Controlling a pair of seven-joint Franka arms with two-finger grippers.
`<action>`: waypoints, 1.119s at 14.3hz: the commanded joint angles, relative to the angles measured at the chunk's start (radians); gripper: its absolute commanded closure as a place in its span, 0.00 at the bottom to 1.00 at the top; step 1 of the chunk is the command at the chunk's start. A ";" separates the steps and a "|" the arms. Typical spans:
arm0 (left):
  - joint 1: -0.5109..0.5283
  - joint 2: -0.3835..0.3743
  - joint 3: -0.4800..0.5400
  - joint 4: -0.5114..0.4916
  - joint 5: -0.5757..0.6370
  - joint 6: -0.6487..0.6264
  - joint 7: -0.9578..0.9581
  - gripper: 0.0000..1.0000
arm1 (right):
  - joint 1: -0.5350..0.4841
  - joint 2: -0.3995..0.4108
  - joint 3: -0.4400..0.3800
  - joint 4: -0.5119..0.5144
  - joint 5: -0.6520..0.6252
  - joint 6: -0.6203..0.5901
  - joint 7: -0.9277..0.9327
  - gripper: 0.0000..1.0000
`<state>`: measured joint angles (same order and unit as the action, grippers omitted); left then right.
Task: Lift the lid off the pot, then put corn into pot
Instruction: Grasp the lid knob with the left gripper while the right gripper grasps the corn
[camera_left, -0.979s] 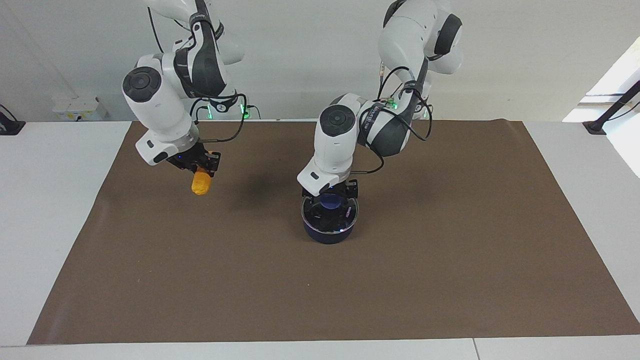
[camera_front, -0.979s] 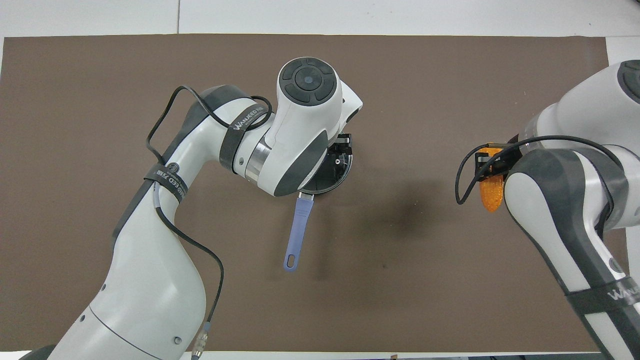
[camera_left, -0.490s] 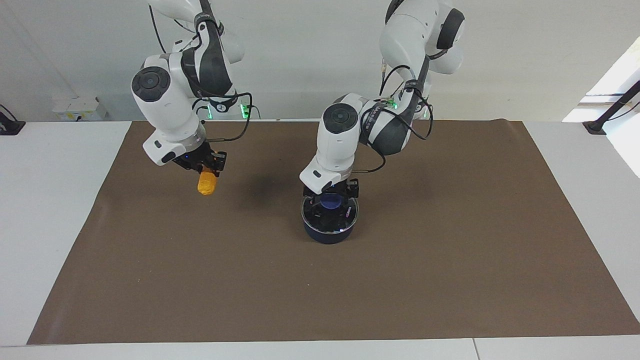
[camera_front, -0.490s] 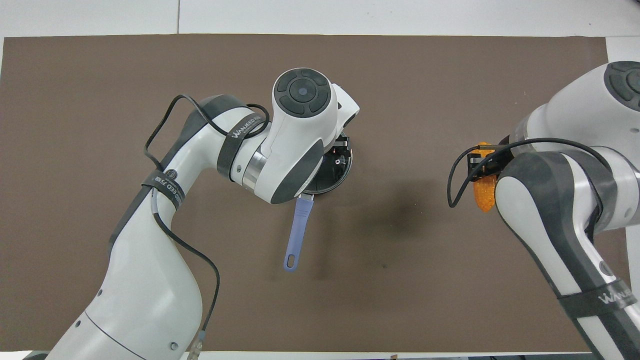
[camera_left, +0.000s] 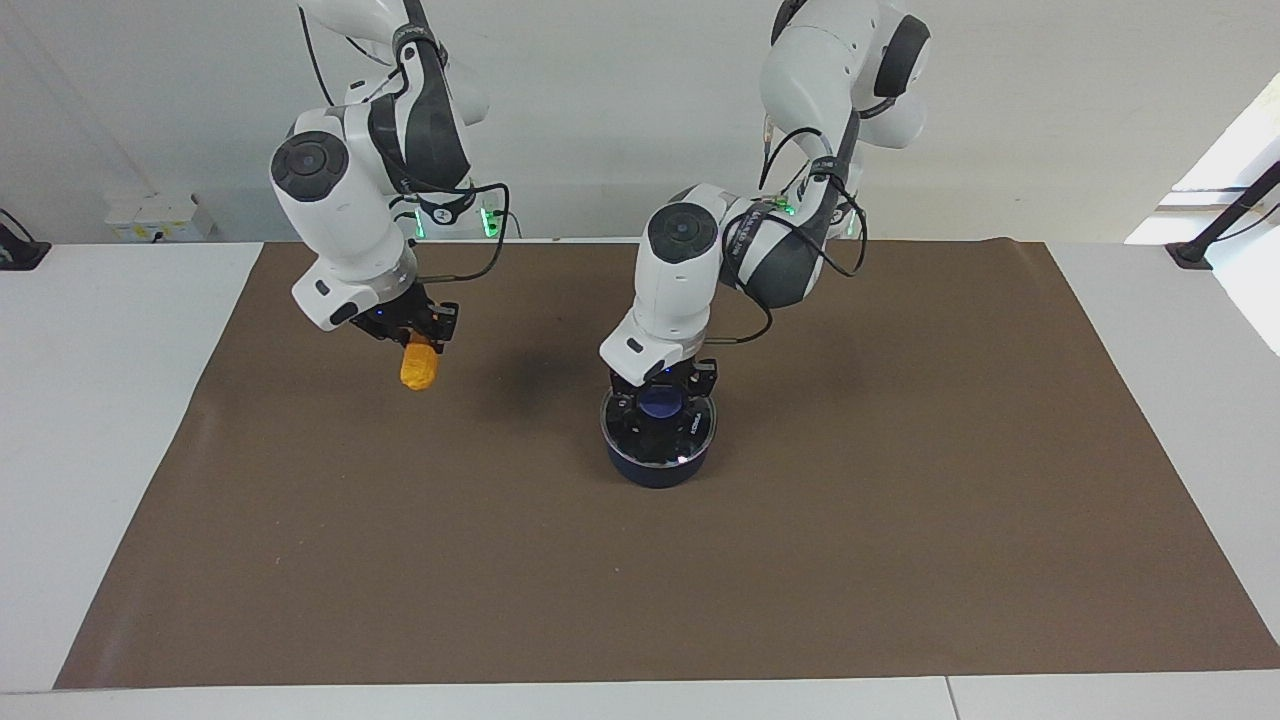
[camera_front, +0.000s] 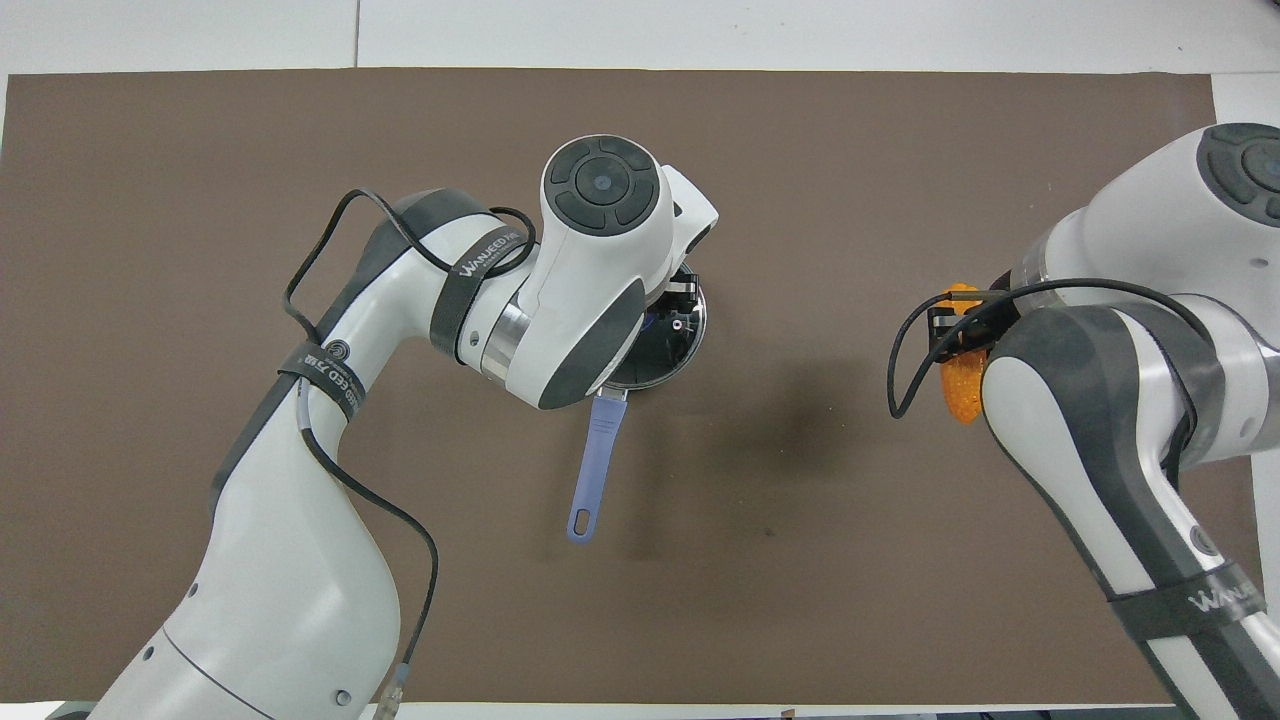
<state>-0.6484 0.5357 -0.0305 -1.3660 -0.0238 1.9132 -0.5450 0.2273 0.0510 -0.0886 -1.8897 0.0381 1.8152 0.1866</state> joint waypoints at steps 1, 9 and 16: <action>-0.004 -0.034 0.004 -0.047 0.012 0.014 -0.013 0.37 | -0.003 0.010 0.013 0.018 0.016 0.010 -0.015 1.00; 0.007 -0.085 0.004 -0.047 0.004 -0.022 -0.007 0.83 | -0.003 0.015 0.024 0.030 0.025 0.009 -0.007 1.00; 0.120 -0.194 0.017 -0.041 -0.001 -0.172 0.098 0.94 | 0.032 0.029 0.102 0.037 0.109 0.142 0.151 1.00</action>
<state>-0.5965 0.4044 -0.0132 -1.3680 -0.0239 1.7968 -0.5197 0.2363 0.0652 -0.0097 -1.8668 0.1250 1.9197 0.2676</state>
